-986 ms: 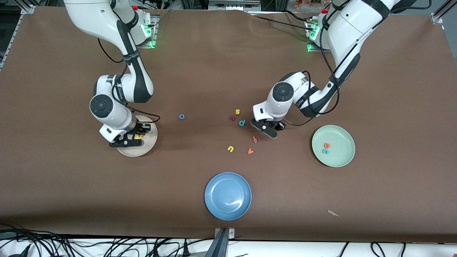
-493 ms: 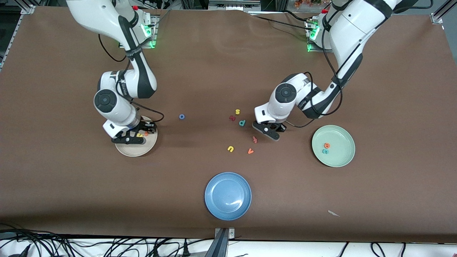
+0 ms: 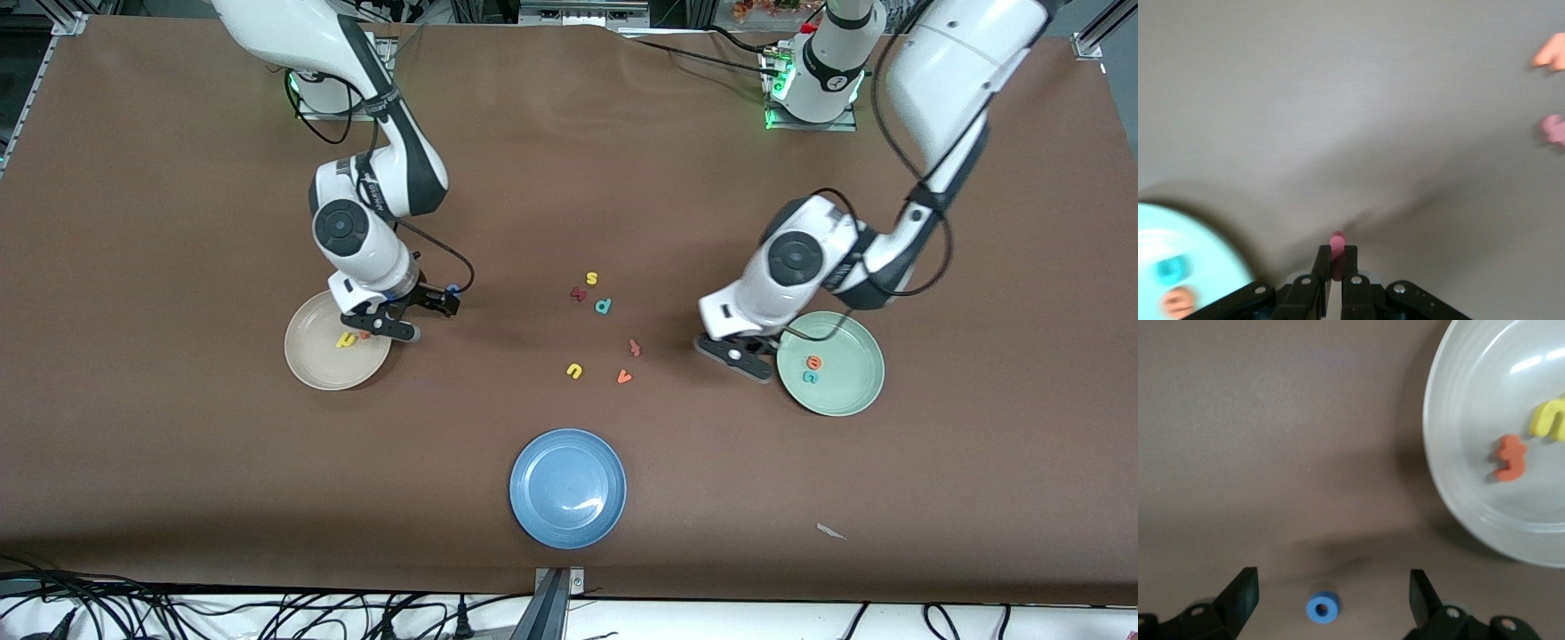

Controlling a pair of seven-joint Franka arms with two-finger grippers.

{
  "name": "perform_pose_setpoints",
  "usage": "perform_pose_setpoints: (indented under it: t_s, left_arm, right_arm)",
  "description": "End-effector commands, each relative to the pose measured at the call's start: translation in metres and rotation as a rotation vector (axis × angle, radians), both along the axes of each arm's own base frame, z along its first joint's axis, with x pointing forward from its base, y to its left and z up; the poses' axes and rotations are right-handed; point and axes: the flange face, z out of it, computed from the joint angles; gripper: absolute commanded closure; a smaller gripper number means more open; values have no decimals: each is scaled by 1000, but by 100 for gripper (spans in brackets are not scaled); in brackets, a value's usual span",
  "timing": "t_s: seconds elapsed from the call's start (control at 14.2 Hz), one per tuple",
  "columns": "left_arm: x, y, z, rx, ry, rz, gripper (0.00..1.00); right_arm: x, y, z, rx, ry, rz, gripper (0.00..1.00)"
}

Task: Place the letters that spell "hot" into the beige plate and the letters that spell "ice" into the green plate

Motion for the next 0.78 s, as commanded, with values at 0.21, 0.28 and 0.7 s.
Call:
perform_pose_setpoints:
  t_s: [0.21,0.28,0.7]
  left_arm:
    - [21,100,11,10,13,2,100]
    - [21,111,10,10,18,21,93]
    - [18,107,22,18,61,32,0]
  right_arm:
    - [-22,25,-31,-14,0,-107,1]
    - [-25,23,-36,-15,-5,-109,1]
    - [-39,24,-47,-8,-25,-106,12]
